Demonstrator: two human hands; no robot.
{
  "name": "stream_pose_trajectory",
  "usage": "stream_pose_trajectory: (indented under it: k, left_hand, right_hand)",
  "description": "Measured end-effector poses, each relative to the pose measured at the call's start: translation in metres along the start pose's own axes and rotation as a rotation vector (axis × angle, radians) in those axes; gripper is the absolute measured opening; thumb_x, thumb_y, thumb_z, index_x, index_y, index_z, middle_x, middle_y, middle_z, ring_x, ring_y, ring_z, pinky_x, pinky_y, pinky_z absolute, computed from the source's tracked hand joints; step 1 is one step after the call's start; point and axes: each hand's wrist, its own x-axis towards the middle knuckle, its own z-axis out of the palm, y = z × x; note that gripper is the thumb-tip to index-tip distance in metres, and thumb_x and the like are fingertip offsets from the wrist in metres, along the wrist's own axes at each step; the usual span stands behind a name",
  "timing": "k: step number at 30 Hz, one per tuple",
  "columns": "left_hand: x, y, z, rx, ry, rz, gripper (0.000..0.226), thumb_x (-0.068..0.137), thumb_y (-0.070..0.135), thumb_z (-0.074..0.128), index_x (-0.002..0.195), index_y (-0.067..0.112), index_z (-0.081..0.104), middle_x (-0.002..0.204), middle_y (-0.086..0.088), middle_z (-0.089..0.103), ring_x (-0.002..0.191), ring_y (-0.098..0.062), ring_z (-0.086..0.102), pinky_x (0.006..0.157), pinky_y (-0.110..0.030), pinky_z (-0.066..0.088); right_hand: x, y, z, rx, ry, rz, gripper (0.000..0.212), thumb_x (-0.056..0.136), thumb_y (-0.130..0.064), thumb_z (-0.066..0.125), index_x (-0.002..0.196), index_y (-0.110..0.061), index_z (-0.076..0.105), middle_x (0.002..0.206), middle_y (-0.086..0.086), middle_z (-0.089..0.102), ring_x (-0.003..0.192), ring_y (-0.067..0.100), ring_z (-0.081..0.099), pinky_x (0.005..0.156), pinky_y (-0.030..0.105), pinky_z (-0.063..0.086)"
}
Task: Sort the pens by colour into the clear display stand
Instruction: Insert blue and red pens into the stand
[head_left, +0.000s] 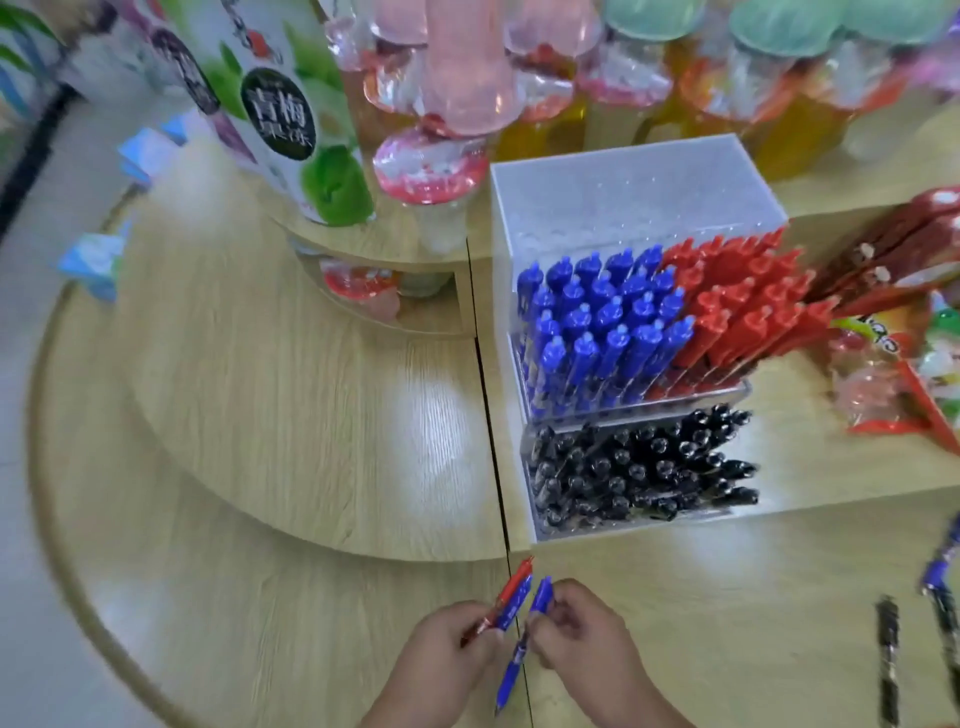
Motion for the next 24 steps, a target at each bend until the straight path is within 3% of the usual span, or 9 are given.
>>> stream_pose_trajectory:
  k: [4, 8, 11, 13, 15, 16, 21, 24]
  left_hand:
    - [-0.049, 0.05, -0.03, -0.143, 0.056, 0.089, 0.012, 0.078, 0.031, 0.071, 0.086, 0.039, 0.075, 0.081, -0.002, 0.073, 0.074, -0.006, 0.065, 0.083, -0.026, 0.053]
    - [-0.093, 0.096, -0.052, -0.225, 0.073, 0.26, 0.023, 0.075, 0.036, 0.072, 0.096, 0.029, 0.077, 0.092, -0.01, 0.074, 0.088, -0.014, 0.07, 0.088, -0.026, 0.049]
    - [-0.112, 0.131, -0.064, -0.253, 0.116, 0.361, 0.03, 0.074, 0.04, 0.076, 0.096, 0.02, 0.078, 0.097, -0.009, 0.075, 0.101, -0.021, 0.069, 0.1, -0.034, 0.047]
    - [-0.117, 0.156, -0.068, -0.273, 0.129, 0.395, 0.031, 0.069, 0.036, 0.075, 0.094, 0.019, 0.08, 0.101, -0.006, 0.076, 0.103, -0.018, 0.069, 0.097, -0.024, 0.049]
    - [-0.119, 0.181, -0.069, -0.301, 0.14, 0.401, 0.027, 0.068, 0.028, 0.073, 0.091, 0.018, 0.08, 0.099, -0.005, 0.076, 0.099, -0.016, 0.071, 0.09, -0.018, 0.049]
    - [-0.12, 0.194, -0.069, -0.284, 0.152, 0.421, 0.025, 0.069, 0.028, 0.072, 0.091, 0.02, 0.08, 0.096, -0.003, 0.076, 0.096, -0.015, 0.071, 0.088, -0.018, 0.049]
    - [-0.112, 0.26, -0.086, -0.182, 0.302, 0.543, 0.021, 0.063, 0.044, 0.07, 0.083, 0.043, 0.074, 0.072, 0.004, 0.071, 0.07, -0.001, 0.064, 0.069, -0.015, 0.046]
    - [-0.103, 0.287, -0.103, -0.308, 0.406, 0.584, 0.019, 0.068, 0.033, 0.073, 0.085, 0.041, 0.075, 0.077, 0.001, 0.074, 0.073, -0.008, 0.066, 0.081, -0.028, 0.055]
  right_hand:
    - [-0.042, -0.055, -0.026, 0.039, -0.032, -0.16, 0.02, 0.08, -0.016, 0.071, 0.079, -0.035, 0.067, 0.077, 0.005, 0.071, 0.07, 0.022, 0.068, 0.07, 0.035, 0.059]
    - [-0.08, -0.108, -0.048, 0.143, -0.042, -0.305, 0.025, 0.082, 0.0, 0.07, 0.081, -0.024, 0.074, 0.075, 0.007, 0.073, 0.065, 0.018, 0.068, 0.062, 0.023, 0.052]
    - [-0.099, -0.138, -0.06, 0.253, 0.036, -0.38, 0.022, 0.075, -0.006, 0.074, 0.082, -0.026, 0.075, 0.077, 0.013, 0.074, 0.073, 0.034, 0.069, 0.074, 0.037, 0.053]
    - [-0.106, -0.163, -0.063, 0.278, 0.08, -0.421, 0.018, 0.065, -0.019, 0.073, 0.082, -0.025, 0.076, 0.077, 0.017, 0.073, 0.073, 0.041, 0.067, 0.076, 0.043, 0.054]
    - [-0.109, -0.181, -0.073, 0.32, 0.201, -0.49, 0.016, 0.061, -0.022, 0.069, 0.075, -0.018, 0.074, 0.071, 0.024, 0.069, 0.068, 0.049, 0.063, 0.068, 0.036, 0.053]
    - [-0.11, -0.19, -0.081, 0.333, 0.249, -0.528, 0.015, 0.061, -0.021, 0.066, 0.073, -0.016, 0.073, 0.067, 0.025, 0.068, 0.065, 0.049, 0.062, 0.062, 0.035, 0.051]
    - [-0.122, -0.248, -0.141, 0.174, 0.189, -0.668, 0.022, 0.064, -0.037, 0.067, 0.084, -0.029, 0.071, 0.073, 0.006, 0.07, 0.066, 0.026, 0.067, 0.074, 0.046, 0.056]
    - [-0.115, -0.287, -0.17, 0.138, 0.197, -0.778, 0.01, 0.079, -0.021, 0.071, 0.082, -0.031, 0.069, 0.07, 0.002, 0.068, 0.064, 0.013, 0.064, 0.072, 0.043, 0.055]
